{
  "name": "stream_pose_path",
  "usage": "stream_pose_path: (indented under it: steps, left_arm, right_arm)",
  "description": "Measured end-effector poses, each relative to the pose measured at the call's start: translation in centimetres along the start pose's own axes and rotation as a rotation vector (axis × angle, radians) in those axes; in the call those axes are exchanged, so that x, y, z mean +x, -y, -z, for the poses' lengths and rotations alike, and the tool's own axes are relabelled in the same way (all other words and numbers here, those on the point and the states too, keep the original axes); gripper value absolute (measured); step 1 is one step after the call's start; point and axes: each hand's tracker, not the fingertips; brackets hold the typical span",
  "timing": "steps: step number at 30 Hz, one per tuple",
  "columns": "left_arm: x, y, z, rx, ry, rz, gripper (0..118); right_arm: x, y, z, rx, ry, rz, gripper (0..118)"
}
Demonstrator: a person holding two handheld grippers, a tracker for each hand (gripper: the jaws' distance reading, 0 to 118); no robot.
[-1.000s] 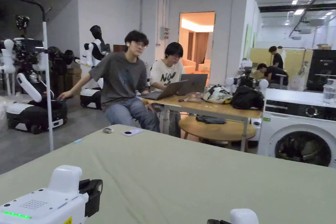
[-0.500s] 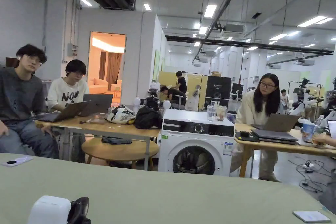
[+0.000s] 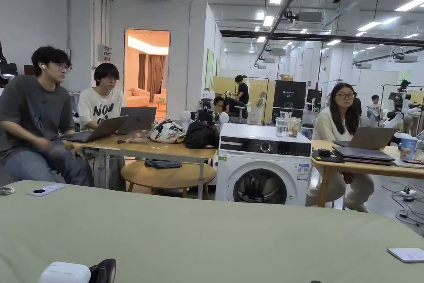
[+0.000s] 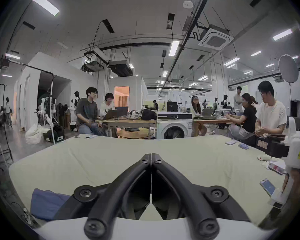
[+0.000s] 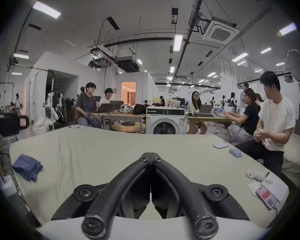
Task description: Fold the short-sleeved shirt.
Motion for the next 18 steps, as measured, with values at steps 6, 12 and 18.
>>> stream_pose_path:
  steps: [6, 12, 18]
  left_arm:
    - [0.53, 0.03, -0.14, 0.002, 0.01, 0.007, 0]
    - [0.51, -0.22, -0.28, 0.009, -0.001, 0.01, 0]
    - [0.51, -0.28, -0.41, 0.014, -0.001, 0.015, 0]
  right_arm:
    - [-0.18, 0.11, -0.09, -0.01, 0.008, -0.001, 0]
    - [-0.55, 0.01, -0.2, -0.001, 0.008, -0.008, 0]
    - [-0.94, 0.03, -0.26, -0.001, -0.001, -0.007, 0]
